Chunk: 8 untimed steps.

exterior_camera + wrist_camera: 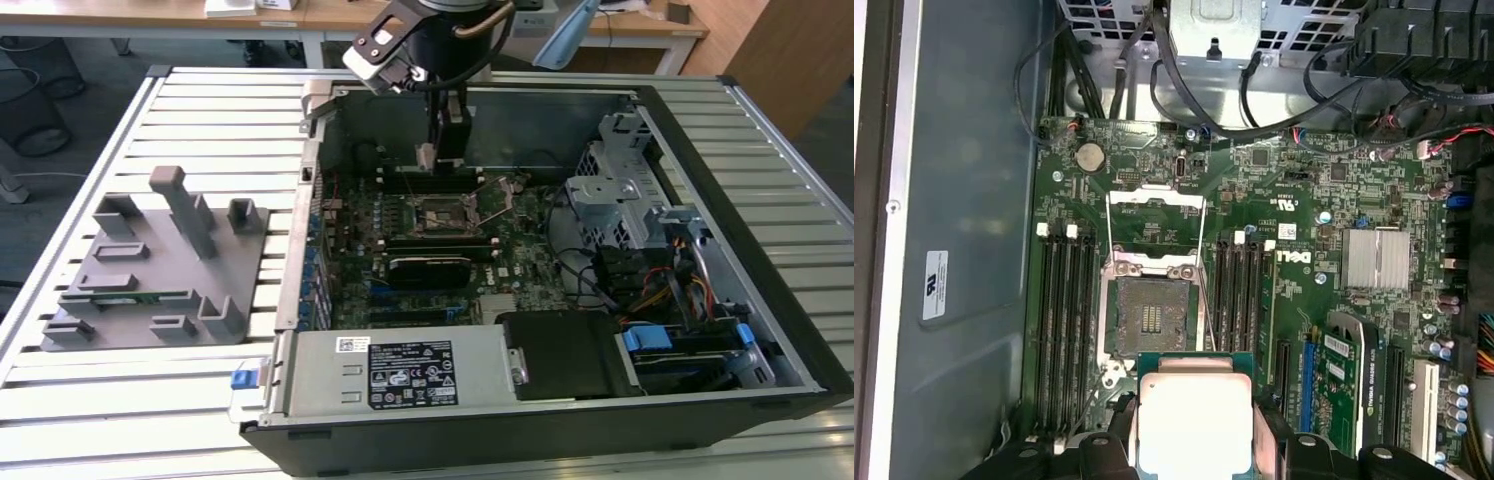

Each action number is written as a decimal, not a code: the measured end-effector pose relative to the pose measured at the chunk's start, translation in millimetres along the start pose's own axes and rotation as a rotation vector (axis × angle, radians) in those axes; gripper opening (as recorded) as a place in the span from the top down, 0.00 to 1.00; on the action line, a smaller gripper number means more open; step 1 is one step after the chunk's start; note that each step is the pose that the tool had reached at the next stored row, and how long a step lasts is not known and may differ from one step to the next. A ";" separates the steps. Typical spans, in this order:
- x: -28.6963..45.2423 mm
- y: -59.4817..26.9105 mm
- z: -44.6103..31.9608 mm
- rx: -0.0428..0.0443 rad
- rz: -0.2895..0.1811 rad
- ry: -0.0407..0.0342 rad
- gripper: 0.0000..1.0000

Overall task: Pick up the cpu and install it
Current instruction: 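Place the cpu into insertion slot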

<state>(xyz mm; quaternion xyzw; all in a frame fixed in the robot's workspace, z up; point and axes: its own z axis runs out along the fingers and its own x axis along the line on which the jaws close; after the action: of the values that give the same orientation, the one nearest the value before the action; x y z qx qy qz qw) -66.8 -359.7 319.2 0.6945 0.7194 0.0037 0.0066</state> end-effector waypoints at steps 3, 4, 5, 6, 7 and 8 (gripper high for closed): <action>0.0 0.0 1.0 -0.0006 0.000 0.0000 0.46; 0.0 0.0 1.4 -0.0009 0.000 0.0001 0.46; 0.0 0.0 1.8 -0.0010 0.000 0.0000 0.46; 0.0 0.0 2.2 -0.0012 0.000 0.0001 0.46; 0.0 0.0 2.6 -0.0012 0.000 0.0000 0.46; 0.0 0.0 2.9 -0.0013 0.000 0.0000 0.46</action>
<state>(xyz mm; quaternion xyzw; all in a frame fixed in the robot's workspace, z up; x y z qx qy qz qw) -66.8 -359.7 316.3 0.6945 0.7194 0.0041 0.0070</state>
